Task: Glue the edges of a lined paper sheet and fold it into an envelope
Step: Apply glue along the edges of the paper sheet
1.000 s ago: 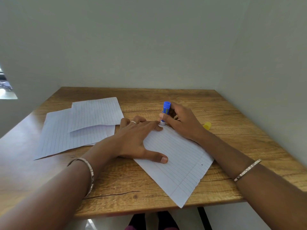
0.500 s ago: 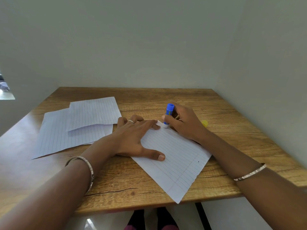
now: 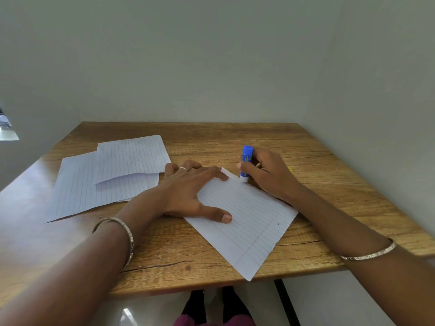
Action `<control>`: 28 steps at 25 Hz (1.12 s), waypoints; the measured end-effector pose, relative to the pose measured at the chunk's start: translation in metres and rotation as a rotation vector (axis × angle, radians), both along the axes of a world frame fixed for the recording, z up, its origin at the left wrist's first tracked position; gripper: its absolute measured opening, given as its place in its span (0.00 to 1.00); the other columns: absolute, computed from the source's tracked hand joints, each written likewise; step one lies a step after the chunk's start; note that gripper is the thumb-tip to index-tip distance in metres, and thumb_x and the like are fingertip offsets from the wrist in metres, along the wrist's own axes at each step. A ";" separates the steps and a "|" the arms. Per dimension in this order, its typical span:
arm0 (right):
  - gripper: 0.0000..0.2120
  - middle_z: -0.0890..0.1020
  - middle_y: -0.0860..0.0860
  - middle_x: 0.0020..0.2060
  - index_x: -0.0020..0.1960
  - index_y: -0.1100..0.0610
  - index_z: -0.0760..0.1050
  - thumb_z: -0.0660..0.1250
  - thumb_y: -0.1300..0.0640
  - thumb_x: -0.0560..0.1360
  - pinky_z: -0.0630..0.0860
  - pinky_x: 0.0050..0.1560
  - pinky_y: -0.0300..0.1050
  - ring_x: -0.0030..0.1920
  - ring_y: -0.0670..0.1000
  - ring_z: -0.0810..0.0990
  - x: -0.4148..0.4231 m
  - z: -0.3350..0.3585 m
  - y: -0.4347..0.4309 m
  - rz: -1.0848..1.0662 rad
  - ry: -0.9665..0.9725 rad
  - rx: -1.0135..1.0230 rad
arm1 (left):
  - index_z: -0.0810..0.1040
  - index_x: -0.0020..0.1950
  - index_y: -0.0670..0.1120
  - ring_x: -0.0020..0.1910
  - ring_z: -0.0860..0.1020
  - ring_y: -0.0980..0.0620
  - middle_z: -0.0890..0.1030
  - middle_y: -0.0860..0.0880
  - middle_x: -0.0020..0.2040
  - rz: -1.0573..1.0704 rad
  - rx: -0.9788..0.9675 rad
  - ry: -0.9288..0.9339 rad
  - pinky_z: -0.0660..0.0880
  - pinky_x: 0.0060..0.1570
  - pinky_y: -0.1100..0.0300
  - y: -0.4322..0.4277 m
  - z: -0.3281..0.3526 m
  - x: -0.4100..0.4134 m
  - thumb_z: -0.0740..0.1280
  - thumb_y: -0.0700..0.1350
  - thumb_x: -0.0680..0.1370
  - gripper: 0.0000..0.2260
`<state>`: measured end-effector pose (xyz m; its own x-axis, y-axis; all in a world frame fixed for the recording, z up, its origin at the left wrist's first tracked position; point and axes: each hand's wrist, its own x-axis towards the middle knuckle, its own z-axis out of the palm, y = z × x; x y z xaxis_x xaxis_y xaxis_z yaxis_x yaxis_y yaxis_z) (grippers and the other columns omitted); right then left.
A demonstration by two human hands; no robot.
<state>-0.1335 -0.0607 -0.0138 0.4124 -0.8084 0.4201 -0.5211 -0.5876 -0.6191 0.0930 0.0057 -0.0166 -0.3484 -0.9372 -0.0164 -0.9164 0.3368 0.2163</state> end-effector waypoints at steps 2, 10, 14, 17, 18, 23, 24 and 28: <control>0.11 0.82 0.58 0.36 0.44 0.62 0.78 0.70 0.55 0.80 0.70 0.37 0.31 0.33 0.43 0.73 -0.001 0.000 0.001 0.003 -0.003 0.007 | 0.57 0.72 0.70 0.77 0.55 0.49 0.62 0.61 0.78 -0.004 0.000 0.001 0.48 0.70 0.42 0.000 0.000 0.000 0.53 0.83 0.58 0.43; 0.12 0.81 0.62 0.37 0.44 0.64 0.78 0.69 0.55 0.80 0.70 0.37 0.33 0.32 0.43 0.71 -0.004 0.000 0.003 -0.013 0.004 0.011 | 0.59 0.73 0.69 0.78 0.54 0.50 0.59 0.62 0.79 -0.006 0.009 -0.010 0.48 0.71 0.42 0.003 0.004 -0.001 0.53 0.83 0.58 0.44; 0.13 0.81 0.60 0.37 0.45 0.61 0.79 0.70 0.51 0.80 0.69 0.38 0.34 0.33 0.43 0.71 -0.003 0.001 0.004 0.006 0.030 0.014 | 0.59 0.74 0.68 0.78 0.54 0.50 0.59 0.62 0.80 -0.005 0.014 -0.017 0.48 0.72 0.42 0.005 0.006 -0.001 0.53 0.82 0.59 0.45; 0.12 0.82 0.62 0.38 0.45 0.63 0.79 0.70 0.54 0.80 0.69 0.37 0.34 0.33 0.45 0.72 -0.005 0.000 0.005 0.000 0.020 0.019 | 0.60 0.74 0.68 0.78 0.53 0.50 0.59 0.61 0.80 -0.004 0.024 -0.018 0.48 0.73 0.41 0.005 0.007 -0.002 0.55 0.81 0.60 0.44; 0.12 0.82 0.63 0.38 0.44 0.63 0.79 0.70 0.54 0.80 0.69 0.37 0.34 0.33 0.46 0.72 -0.007 0.000 0.006 0.001 0.016 0.018 | 0.60 0.74 0.67 0.78 0.53 0.50 0.59 0.61 0.80 -0.005 0.025 -0.020 0.48 0.73 0.41 0.005 0.006 -0.002 0.56 0.80 0.61 0.43; 0.12 0.81 0.62 0.37 0.43 0.63 0.78 0.70 0.55 0.80 0.69 0.37 0.36 0.34 0.47 0.72 -0.017 0.000 0.013 0.010 0.047 -0.005 | 0.59 0.73 0.69 0.78 0.53 0.51 0.59 0.62 0.79 -0.005 0.027 -0.004 0.48 0.72 0.42 0.004 0.005 -0.001 0.54 0.83 0.58 0.45; 0.12 0.81 0.61 0.37 0.43 0.63 0.78 0.70 0.55 0.80 0.69 0.37 0.36 0.34 0.47 0.72 -0.019 0.000 0.015 0.007 0.045 -0.007 | 0.59 0.73 0.69 0.78 0.53 0.51 0.59 0.62 0.79 -0.005 0.027 -0.005 0.48 0.73 0.41 0.004 0.005 -0.001 0.52 0.83 0.58 0.45; 0.11 0.81 0.62 0.36 0.43 0.63 0.78 0.71 0.56 0.79 0.68 0.36 0.34 0.31 0.43 0.71 -0.026 -0.001 0.023 -0.004 0.026 -0.001 | 0.59 0.73 0.69 0.78 0.53 0.51 0.60 0.62 0.79 -0.006 0.023 0.004 0.47 0.72 0.42 0.004 0.005 0.000 0.52 0.83 0.58 0.45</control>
